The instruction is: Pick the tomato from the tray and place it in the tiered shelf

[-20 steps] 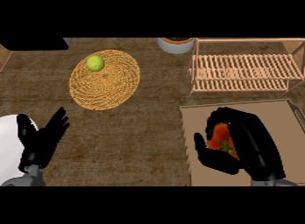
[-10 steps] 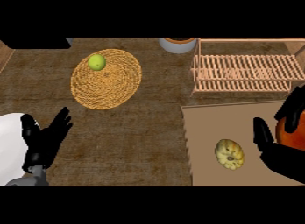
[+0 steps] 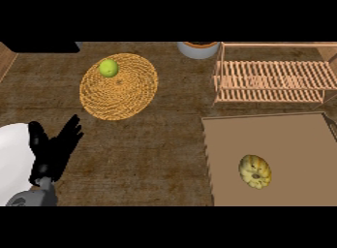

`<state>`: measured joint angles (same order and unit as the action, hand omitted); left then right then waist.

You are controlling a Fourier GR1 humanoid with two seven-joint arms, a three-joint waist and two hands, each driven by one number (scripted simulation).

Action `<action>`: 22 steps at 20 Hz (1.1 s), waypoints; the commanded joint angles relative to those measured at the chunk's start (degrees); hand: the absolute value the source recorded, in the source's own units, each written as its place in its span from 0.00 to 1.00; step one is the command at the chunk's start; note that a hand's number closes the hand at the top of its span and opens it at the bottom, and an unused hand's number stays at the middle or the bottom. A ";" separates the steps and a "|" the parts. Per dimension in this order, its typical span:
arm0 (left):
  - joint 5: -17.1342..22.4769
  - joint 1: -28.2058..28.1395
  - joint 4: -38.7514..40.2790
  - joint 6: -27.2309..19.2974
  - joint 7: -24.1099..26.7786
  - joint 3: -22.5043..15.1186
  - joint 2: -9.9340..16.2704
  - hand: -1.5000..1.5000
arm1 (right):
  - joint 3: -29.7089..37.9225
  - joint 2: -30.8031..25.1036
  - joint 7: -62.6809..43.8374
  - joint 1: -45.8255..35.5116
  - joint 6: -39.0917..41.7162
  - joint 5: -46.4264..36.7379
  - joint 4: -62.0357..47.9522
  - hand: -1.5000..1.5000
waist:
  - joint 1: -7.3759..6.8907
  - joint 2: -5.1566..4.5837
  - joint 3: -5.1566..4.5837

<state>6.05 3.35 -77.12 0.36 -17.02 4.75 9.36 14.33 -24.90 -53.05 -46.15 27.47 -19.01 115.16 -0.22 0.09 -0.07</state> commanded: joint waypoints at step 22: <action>-1.13 -0.94 -1.08 1.06 -0.01 0.26 0.11 0.50 | -3.23 -10.39 31.03 -17.50 -7.90 -11.57 -53.44 1.00 | -1.14 -0.36 0.04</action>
<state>5.68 3.47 -77.40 1.51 -17.33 5.42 9.48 12.48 -35.54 -24.21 -58.70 22.33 -27.60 69.99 -0.92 -0.24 0.00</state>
